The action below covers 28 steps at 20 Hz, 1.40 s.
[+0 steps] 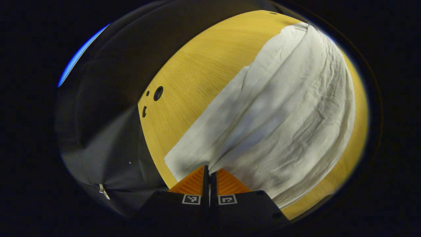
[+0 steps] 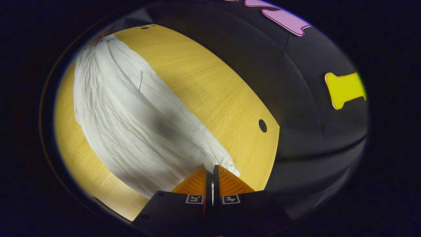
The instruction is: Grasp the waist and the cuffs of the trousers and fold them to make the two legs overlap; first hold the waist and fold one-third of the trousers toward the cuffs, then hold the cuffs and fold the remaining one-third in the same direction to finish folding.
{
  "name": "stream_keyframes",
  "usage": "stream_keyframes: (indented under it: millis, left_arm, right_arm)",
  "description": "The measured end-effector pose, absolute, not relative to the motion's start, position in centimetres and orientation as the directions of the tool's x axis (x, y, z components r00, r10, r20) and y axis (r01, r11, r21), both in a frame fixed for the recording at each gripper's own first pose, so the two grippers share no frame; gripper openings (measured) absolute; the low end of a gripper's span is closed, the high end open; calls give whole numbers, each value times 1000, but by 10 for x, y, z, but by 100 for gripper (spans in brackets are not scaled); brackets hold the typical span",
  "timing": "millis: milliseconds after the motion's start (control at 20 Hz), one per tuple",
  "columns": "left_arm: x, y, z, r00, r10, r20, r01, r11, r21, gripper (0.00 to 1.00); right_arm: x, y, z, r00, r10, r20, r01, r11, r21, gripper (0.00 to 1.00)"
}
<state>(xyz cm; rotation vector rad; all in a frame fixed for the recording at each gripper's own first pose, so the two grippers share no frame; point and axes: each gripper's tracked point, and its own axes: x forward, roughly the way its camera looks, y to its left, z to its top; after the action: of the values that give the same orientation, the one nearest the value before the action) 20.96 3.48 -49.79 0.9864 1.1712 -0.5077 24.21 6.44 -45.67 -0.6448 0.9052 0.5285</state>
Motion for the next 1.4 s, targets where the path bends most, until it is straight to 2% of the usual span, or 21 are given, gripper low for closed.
stream_keyframes:
  millis: [100, 150, 200, 300, 400, 450, 500, 550, 600, 650, 700, 750, 800, 950, 1050, 1150, 1200, 1250, 1300, 1400]
  left_arm:
    - [218, 34, -502, 355, 168, -920, 796, 461, 392, 5]
    - [222, 33, -505, 357, 177, -917, 806, 439, 398, 6]
    - [225, 33, -507, 356, 185, -916, 816, 416, 401, 6]
    - [231, 30, -509, 365, 188, -912, 831, 375, 411, 8]
    - [234, 26, -509, 387, 191, -902, 848, 311, 429, 21]
    - [238, 23, -505, 432, 195, -881, 848, 245, 470, 22]
    - [246, 24, -499, 519, 203, -830, 824, 141, 550, 34]
    - [246, 26, -497, 551, 212, -807, 809, 101, 579, 47]
    - [245, 28, -496, 569, 218, -793, 797, 92, 597, 59]
    - [247, 27, -494, 585, 217, -781, 783, 98, 614, 66]
    - [251, 27, -492, 603, 219, -767, 769, 98, 632, 68]
    - [255, 29, -486, 626, 220, -748, 750, 95, 655, 82]
    - [255, 29, -480, 640, 214, -738, 737, 101, 669, 96]
    - [260, 32, -449, 702, 189, -686, 676, 124, 726, 98]
    - [253, 33, -428, 712, 158, -684, 661, 176, 729, 98]
    - [234, 38, -408, 708, 133, -694, 640, 296, 709, 98]
    - [221, 42, -395, 707, 130, -695, 613, 376, 694, 98]
    - [209, 47, -384, 706, 134, -696, 580, 456, 675, 98]
    - [197, 52, -374, 707, 140, -694, 544, 519, 659, 98]
    - [185, 58, -363, 713, 145, -686, 481, 611, 629, 98]
  right_arm:
    - [240, 67, -473, 479, 147, -865, -661, 709, -245, 5]
    - [238, 68, -477, 467, 147, -872, -663, 711, -235, 1]
    - [236, 68, -482, 455, 147, -878, -665, 712, -225, 6]
    - [234, 68, -488, 447, 141, -883, -668, 709, -225, 8]
    - [234, 70, -488, 462, 147, -875, -678, 694, -241, 12]
    - [235, 69, -488, 482, 142, -865, -688, 673, -273, 14]
    - [238, 66, -485, 508, 124, -852, -690, 651, -317, 22]
    - [239, 63, -482, 532, 112, -839, -695, 623, -358, 40]
    - [237, 64, -483, 531, 113, -840, -706, 608, -364, 45]
    - [239, 61, -480, 542, 101, -835, -701, 602, -382, 48]
    - [243, 55, -475, 555, 88, -827, -688, 608, -396, 51]
    - [249, 49, -469, 572, 69, -817, -665, 622, -413, 72]
    - [253, 41, -463, 586, 62, -808, -637, 652, -411, 98]
    - [256, 6, -421, 667, -4, -745, -512, 725, -461, 98]
    - [243, -4, -393, 678, 4, -735, -418, 825, -380, 98]
    - [223, -8, -371, 679, 23, -733, -274, 935, -225, 98]
    - [208, -7, -359, 680, 39, -732, -163, 982, -99, 98]
    - [197, -4, -353, 671, 54, -739, -78, 997, 3, 98]
    - [184, 3, -354, 659, 85, -747, 41, 988, 148, 98]
    - [164, 14, -366, 635, 124, -763, 199, 928, 316, 98]
